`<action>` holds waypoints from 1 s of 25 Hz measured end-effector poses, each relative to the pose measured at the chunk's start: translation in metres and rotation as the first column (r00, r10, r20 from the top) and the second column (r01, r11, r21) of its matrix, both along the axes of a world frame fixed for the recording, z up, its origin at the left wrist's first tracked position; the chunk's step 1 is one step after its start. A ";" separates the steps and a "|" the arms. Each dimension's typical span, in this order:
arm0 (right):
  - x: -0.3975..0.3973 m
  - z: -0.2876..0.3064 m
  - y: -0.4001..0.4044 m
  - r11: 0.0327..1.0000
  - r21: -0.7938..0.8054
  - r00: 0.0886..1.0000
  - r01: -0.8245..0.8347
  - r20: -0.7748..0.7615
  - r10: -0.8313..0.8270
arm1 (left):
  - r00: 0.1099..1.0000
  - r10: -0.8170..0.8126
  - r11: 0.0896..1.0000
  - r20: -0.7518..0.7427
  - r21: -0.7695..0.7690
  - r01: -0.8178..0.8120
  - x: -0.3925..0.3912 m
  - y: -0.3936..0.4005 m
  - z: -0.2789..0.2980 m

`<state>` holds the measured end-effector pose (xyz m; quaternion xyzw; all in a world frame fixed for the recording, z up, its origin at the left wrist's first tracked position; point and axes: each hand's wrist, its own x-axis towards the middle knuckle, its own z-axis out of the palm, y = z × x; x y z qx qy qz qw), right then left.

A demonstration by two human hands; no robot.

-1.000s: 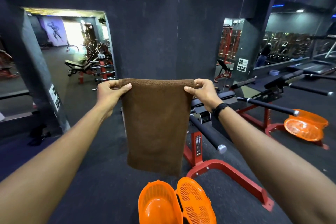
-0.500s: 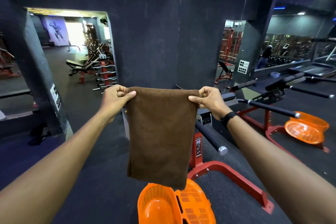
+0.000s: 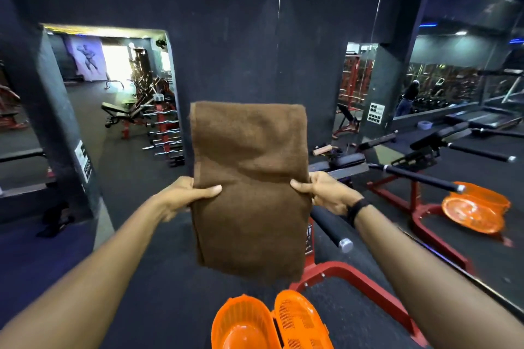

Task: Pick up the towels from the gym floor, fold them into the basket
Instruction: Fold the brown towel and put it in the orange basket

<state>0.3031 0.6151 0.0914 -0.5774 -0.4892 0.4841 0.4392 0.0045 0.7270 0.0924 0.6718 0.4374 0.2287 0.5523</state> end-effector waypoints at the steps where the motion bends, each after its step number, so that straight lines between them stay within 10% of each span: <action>1: -0.001 -0.005 0.002 0.999 0.032 0.998 0.031 -0.061 -0.029 | 0.994 0.079 0.996 0.076 -0.045 -0.076 0.002 0.002 -0.005; 5: -0.005 0.004 0.010 0.986 0.092 0.964 0.138 -0.241 -0.113 | 0.914 0.149 0.980 0.377 -0.178 -0.086 0.003 0.007 0.002; 16: -0.006 0.005 0.016 0.952 0.233 0.977 0.200 -0.124 -0.175 | 0.800 0.295 0.950 0.523 -0.075 -0.302 0.010 0.004 -0.010; 25: 0.000 0.002 0.006 0.927 0.337 0.982 0.163 0.040 -0.187 | 0.963 0.144 0.928 0.227 0.308 -0.211 0.008 -0.008 -0.010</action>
